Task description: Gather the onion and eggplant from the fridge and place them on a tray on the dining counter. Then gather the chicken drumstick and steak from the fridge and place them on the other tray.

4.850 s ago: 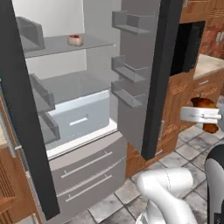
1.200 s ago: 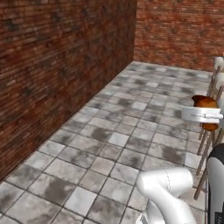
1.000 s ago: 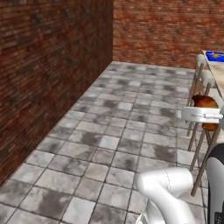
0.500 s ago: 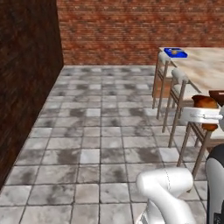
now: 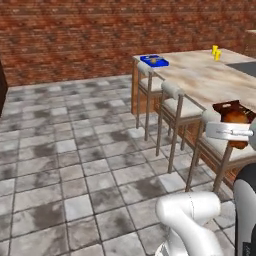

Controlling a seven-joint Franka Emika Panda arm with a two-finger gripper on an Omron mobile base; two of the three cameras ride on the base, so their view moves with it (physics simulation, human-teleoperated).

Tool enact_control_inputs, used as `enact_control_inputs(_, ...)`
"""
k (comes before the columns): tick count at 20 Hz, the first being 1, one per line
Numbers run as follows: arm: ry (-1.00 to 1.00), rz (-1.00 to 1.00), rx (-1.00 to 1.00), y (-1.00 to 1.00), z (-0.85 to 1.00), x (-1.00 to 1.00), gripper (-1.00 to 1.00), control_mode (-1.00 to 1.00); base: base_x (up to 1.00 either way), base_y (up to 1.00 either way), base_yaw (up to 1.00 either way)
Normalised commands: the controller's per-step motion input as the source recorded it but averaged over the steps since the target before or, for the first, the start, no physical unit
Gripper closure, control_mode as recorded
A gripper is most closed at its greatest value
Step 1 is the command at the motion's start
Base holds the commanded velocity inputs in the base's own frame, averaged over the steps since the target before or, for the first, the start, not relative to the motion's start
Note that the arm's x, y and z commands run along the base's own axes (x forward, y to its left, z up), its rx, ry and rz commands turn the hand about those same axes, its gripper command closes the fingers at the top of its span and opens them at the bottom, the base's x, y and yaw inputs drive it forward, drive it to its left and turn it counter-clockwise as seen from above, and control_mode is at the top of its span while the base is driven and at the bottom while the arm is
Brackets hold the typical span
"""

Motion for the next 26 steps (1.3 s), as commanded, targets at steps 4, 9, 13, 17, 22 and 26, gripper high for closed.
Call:
enact_control_inputs(4, 0.00, 0.00, 0.00, 0.00, 0.00, 0.00, 1.00, 1.00, 0.39, 0.31, -0.59)
enact_control_inputs(9, 0.00, 0.00, 0.00, 0.00, 0.00, 0.00, 1.00, 1.00, 0.40, 0.32, -0.60)
enact_control_inputs(13, 0.00, 0.00, 0.00, 0.00, 0.00, 0.00, 1.00, 1.00, 0.48, 0.43, -0.57)
enact_control_inputs(17, 0.00, 0.00, 0.00, 0.00, 0.00, 0.00, 1.00, 1.00, 0.55, 0.49, -0.55)
enact_control_inputs(22, 0.00, 0.00, 0.00, 0.00, 0.00, 0.00, 1.00, 1.00, 0.66, 0.56, -0.52)
enact_control_inputs(26, 0.00, 0.00, 0.00, 0.00, 0.00, 0.00, 1.00, 1.00, 0.84, 0.66, -0.47)
